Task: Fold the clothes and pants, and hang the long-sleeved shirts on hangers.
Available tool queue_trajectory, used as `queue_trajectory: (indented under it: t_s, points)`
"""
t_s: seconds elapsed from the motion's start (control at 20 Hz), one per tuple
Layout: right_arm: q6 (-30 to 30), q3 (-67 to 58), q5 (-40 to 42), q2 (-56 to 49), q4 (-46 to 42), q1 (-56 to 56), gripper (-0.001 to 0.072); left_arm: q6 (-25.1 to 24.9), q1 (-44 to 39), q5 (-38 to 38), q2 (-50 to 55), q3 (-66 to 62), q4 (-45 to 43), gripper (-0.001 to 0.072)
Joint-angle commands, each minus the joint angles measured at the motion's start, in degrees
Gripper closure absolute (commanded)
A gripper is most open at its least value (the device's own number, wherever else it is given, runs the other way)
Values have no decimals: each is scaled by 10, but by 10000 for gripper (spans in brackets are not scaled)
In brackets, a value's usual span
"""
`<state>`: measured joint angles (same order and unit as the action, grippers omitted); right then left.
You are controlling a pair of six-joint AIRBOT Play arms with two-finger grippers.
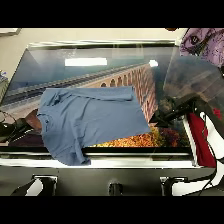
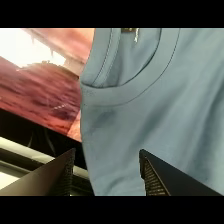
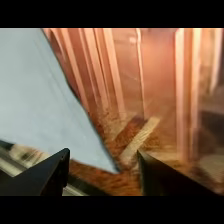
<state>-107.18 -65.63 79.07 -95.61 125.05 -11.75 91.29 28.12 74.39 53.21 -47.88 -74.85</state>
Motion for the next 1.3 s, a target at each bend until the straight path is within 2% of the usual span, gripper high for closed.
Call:
queue_trajectory:
  t_s: [0.0, 0.1, 0.15, 0.2, 0.25, 0.3, 0.35, 0.55, 0.85, 1.25]
  points:
    - [-16, 47, -21, 0, 14, 10, 218, 0, 1, 0, -12, 14, -1, 239]
    - [-19, 64, -34, 0, 18, 26, 220, 0, 1, 0, -12, 14, -1, 239]
    - [-19, 70, -41, 0, 18, 40, 244, 1, 1, 2, -12, 14, -1, 239]
    - [-19, 73, -48, 0, 18, 52, 303, 15, 1, 18, -12, 14, 1, 240]
    - [-19, 73, -56, 0, 18, 61, 413, 34, 1, 34, -12, 15, -1, 239]
    - [-19, 72, -64, 2, 19, 64, 574, 34, 5, 43, -13, 18, -1, 239]
    - [-15, 72, -71, 6, 19, 66, 664, 26, 13, 47, -16, 27, 0, 237]
    - [-15, 72, -84, 43, 18, 66, 680, -42, 97, 41, -30, 138, 110, 237]
    - [-15, 72, -85, 74, 18, 66, 680, -42, 110, 35, -30, 264, 114, 237]
    - [-15, 72, -86, 75, 19, 67, 680, -37, 87, 23, -29, 277, 125, 237]
